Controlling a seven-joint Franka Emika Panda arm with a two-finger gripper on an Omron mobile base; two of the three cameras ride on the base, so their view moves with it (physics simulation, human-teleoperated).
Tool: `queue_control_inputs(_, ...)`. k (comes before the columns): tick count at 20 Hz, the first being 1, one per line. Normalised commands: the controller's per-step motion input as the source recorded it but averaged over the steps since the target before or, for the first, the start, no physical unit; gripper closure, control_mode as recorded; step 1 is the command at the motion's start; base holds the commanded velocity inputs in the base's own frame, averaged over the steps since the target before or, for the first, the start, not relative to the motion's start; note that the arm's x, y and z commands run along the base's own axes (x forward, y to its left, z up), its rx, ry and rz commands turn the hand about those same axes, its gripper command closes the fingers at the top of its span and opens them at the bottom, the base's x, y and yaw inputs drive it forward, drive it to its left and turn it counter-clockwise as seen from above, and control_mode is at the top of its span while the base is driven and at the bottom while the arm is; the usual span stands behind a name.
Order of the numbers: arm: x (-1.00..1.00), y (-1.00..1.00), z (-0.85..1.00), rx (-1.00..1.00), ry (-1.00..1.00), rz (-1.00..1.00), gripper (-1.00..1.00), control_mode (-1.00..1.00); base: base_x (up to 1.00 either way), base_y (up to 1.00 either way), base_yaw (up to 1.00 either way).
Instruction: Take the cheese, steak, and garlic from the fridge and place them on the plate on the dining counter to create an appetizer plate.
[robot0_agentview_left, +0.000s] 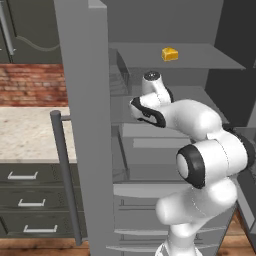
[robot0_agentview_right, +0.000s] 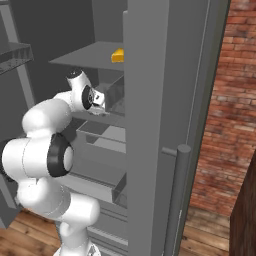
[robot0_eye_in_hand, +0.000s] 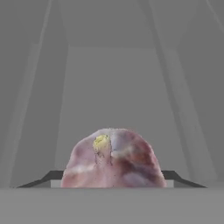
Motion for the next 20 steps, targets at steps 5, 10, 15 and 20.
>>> queue_control_inputs(5,-1.00,-0.43,0.14,0.00,-0.27,0.05,1.00,-1.00,0.00,0.00,0.00)
queue_control_inputs(10,-1.00,-0.27,0.44,0.01,-0.23,0.11,1.00,-1.00,0.00,0.00,0.00)
queue_control_inputs(15,-1.00,-0.07,0.53,0.00,0.02,0.18,1.00,-1.00,0.00,0.00,0.00)
queue_control_inputs(20,-1.00,0.00,0.70,0.00,0.00,0.10,1.00,-1.00,0.00,0.00,0.00)
